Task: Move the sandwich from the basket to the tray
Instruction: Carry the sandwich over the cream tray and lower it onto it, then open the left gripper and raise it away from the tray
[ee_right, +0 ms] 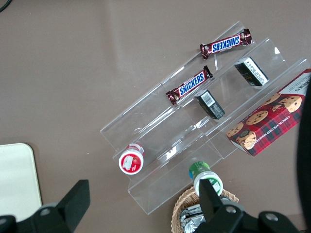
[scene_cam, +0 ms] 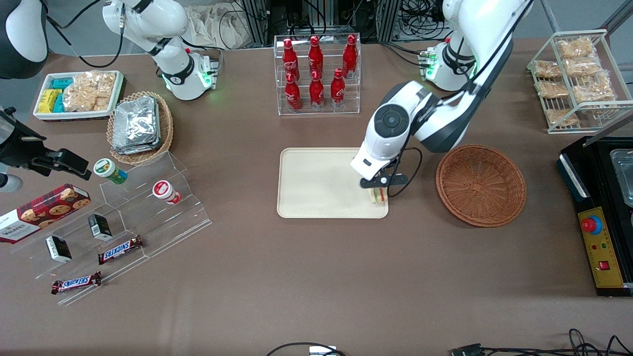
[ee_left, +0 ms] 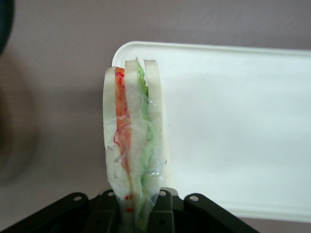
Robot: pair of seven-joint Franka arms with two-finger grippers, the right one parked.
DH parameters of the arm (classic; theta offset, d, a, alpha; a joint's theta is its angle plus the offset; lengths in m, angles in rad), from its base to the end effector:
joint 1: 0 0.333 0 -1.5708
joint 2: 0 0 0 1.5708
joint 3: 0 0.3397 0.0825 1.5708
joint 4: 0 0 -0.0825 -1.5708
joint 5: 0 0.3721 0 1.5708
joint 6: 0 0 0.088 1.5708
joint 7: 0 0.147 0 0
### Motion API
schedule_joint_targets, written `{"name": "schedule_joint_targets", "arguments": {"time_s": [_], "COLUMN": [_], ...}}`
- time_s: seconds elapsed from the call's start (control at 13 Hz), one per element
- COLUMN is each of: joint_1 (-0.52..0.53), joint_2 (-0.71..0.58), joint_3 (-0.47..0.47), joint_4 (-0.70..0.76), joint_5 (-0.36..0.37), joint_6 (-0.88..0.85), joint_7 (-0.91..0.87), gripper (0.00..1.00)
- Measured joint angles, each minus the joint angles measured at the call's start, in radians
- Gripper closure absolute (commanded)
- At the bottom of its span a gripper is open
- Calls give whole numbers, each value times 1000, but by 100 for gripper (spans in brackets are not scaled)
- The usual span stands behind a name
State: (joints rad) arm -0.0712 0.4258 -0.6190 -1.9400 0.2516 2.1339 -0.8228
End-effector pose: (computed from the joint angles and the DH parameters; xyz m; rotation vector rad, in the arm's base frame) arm 0.4777 -0.3527 0.2783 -3.0710 -0.0106 0.1997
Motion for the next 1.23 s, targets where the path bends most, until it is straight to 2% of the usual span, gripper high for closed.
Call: {"name": "schedule_joint_targets", "arguments": {"time_s": [0.15, 0.31, 0.38, 0.46, 0.54, 1.08, 1.23], "joint_1": [-3, -4, -5, -5, -5, 0, 1], "joint_2": [71, 104, 108, 106, 104, 56, -25], "joint_3": [-2, -3, -3, -4, -4, -6, -9], "joint_4": [-26, -65, -81, -83, -83, -66, -29], "joint_5": [90, 115, 119, 120, 120, 115, 55], "joint_6": [73, 175, 205, 210, 210, 125, 25], "joint_7": [0, 0, 0, 0, 0, -10, -12], "gripper": [100, 99, 85, 24, 0, 0, 0]}}
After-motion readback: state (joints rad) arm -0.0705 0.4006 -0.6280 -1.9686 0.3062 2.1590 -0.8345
